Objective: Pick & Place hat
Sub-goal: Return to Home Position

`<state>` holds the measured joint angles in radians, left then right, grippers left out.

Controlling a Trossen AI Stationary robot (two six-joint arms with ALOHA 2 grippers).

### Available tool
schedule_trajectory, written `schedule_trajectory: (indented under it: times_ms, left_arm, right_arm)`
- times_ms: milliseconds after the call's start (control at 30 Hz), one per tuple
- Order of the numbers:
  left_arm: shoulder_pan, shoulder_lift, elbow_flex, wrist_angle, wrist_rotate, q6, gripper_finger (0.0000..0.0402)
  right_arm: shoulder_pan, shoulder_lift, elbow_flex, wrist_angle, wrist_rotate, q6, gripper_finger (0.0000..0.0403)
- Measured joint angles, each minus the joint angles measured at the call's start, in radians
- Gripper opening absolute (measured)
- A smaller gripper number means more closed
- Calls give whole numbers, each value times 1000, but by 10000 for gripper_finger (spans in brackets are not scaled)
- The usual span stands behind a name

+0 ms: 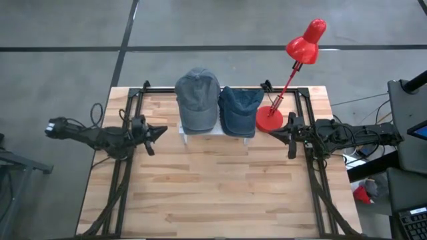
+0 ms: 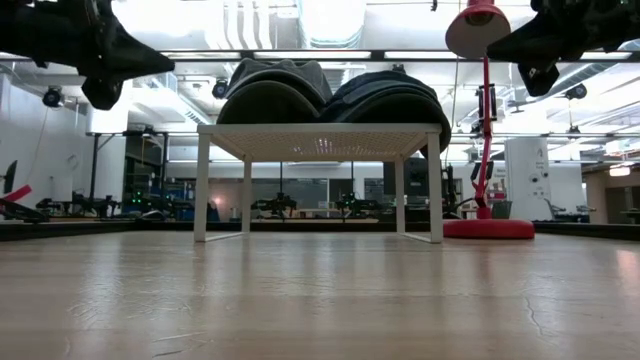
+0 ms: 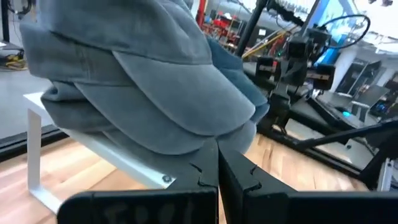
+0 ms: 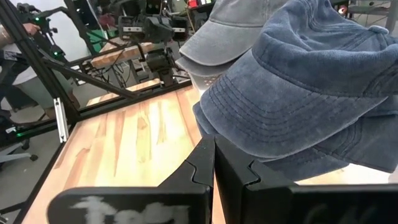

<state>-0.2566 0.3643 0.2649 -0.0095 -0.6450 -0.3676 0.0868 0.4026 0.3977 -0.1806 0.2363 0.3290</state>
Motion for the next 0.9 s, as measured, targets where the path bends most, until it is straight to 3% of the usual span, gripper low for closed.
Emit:
schedule_trajectory:
  times_ms: [300,633,900]
  left_arm:
    - [48,1,-44,25,105,5,0]
    - [59,-32,-236,328,184,19,0]
    - [102,-92,-239,276,185,65,0]
  right_arm:
    - [0,-1,0,0,0,-28,8]
    - [0,-1,0,0,0,-34,8]
    - [0,0,0,3,0,-34,8]
